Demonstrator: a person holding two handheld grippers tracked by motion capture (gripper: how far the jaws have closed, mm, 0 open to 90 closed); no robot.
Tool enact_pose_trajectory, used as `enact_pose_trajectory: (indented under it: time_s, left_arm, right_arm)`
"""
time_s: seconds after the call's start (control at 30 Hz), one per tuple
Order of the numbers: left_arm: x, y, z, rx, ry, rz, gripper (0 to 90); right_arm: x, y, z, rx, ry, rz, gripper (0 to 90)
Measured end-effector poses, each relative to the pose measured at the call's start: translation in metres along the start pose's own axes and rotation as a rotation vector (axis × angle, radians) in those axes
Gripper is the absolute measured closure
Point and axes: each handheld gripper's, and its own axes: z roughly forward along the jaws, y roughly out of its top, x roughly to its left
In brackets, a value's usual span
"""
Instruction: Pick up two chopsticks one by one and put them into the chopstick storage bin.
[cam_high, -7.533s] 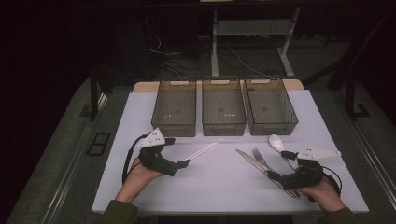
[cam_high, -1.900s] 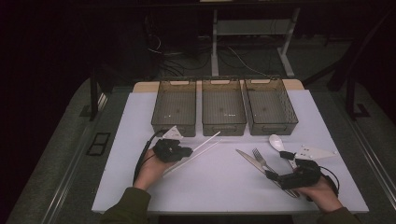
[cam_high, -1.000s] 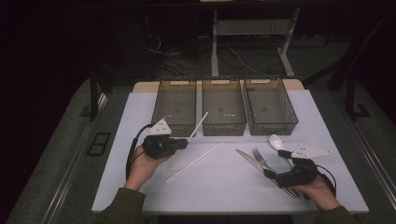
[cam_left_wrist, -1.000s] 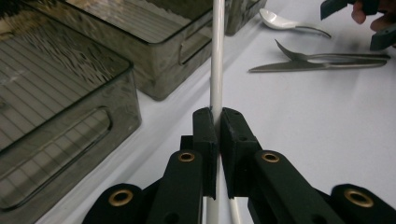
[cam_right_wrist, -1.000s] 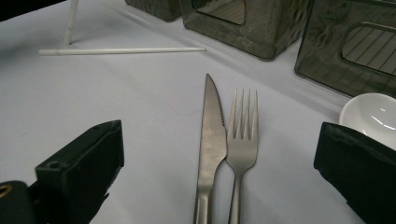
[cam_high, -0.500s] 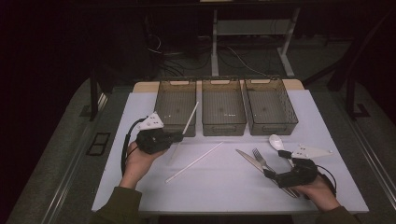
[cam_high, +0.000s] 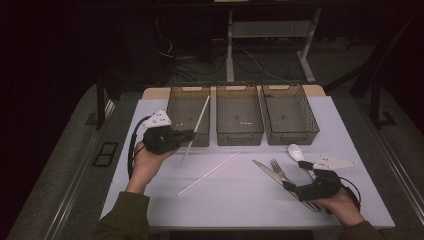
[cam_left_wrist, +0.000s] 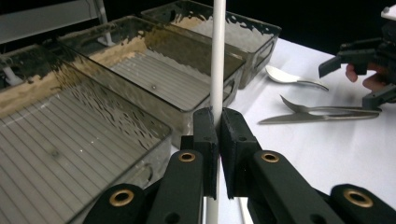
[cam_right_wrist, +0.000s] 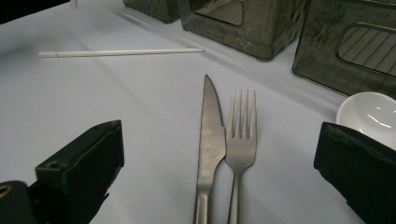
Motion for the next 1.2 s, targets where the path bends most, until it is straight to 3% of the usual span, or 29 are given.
enact_pose_trajectory:
  time_s: [0.47,0.83,1.0,1.2]
  left_arm:
    - [0.024,0.041,-0.002,-0.01,0.013,0.004,84.2]
    - [0.057,0.069,0.009,-0.024,0.066,0.003,84.2]
    - [0.073,0.072,0.017,-0.021,0.092,-0.011,84.2]
    - [0.089,0.065,0.032,0.032,0.126,-0.034,84.2]
  right_arm:
    - [-0.001,0.0,-0.002,-0.011,-0.003,0.011,1.7]
    - [-0.002,0.0,-0.002,-0.017,0.0,0.015,1.7]
    - [-0.002,0.0,-0.002,-0.019,0.0,0.013,1.7]
    - [-0.002,0.0,-0.003,-0.018,0.002,0.013,1.7]
